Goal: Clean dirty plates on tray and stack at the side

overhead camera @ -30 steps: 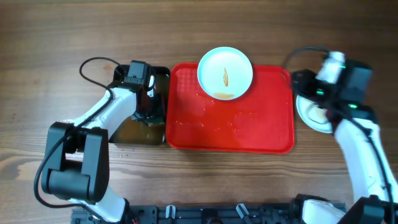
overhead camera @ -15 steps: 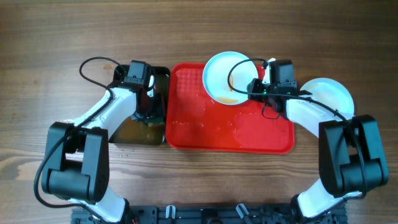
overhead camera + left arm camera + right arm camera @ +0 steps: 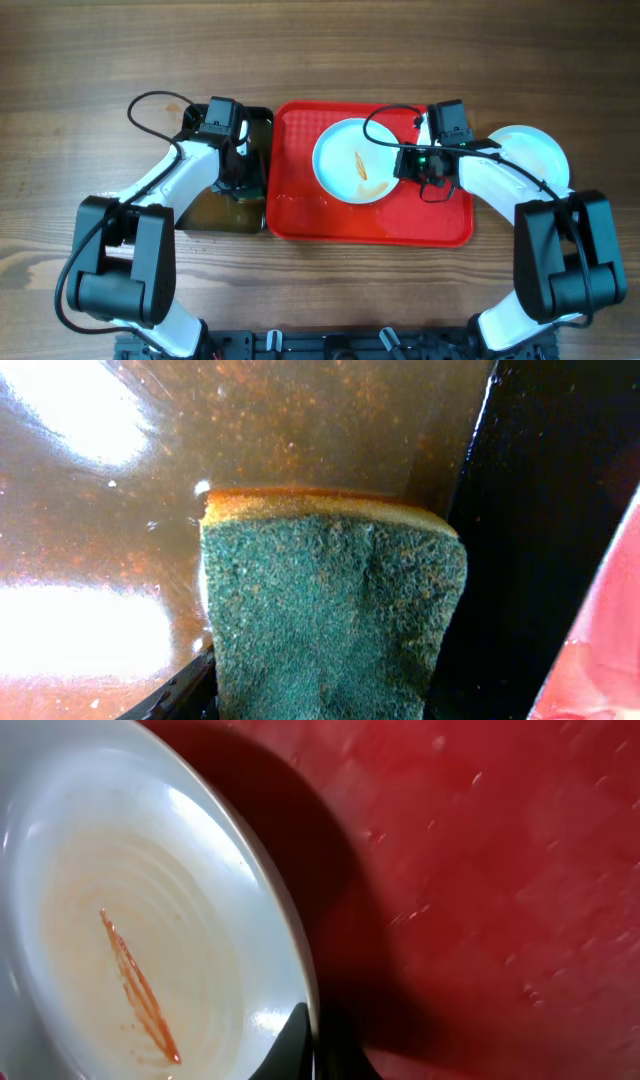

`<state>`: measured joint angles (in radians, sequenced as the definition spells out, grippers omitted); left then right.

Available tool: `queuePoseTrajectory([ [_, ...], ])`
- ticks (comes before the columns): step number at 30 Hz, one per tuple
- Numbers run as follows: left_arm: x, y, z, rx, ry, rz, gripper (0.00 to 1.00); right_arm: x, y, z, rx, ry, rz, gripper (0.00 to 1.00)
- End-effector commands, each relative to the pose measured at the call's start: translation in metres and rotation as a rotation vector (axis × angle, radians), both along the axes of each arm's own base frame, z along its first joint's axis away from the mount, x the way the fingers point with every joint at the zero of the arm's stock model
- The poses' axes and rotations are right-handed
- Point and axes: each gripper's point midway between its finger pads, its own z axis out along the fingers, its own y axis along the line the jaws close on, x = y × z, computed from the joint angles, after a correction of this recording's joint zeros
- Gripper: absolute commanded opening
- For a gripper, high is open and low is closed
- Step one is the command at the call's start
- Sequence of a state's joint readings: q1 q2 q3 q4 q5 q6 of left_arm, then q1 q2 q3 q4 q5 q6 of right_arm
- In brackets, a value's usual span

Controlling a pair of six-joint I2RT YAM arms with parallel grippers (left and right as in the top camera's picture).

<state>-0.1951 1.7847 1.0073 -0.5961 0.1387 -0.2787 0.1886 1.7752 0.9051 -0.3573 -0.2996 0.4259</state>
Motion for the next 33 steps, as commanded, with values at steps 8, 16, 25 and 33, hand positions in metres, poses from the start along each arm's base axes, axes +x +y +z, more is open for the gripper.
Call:
queuePoseTrajectory([
  [8,-0.010,0.010,-0.017,0.054,0.041,0.007,0.04,-0.044,0.032,-0.025,0.009,0.122,0.114,0.04],
  [16,0.025,0.012,0.057,0.058,-0.195,0.020,0.04,-0.047,0.031,-0.025,0.005,0.131,0.119,0.04],
  [25,0.055,0.010,0.148,0.019,-0.536,0.017,0.04,-0.047,0.031,-0.025,0.004,0.134,0.119,0.04],
  [33,0.084,0.013,0.240,0.038,-0.908,-0.002,0.04,-0.046,0.030,-0.025,0.000,0.129,0.118,0.04],
])
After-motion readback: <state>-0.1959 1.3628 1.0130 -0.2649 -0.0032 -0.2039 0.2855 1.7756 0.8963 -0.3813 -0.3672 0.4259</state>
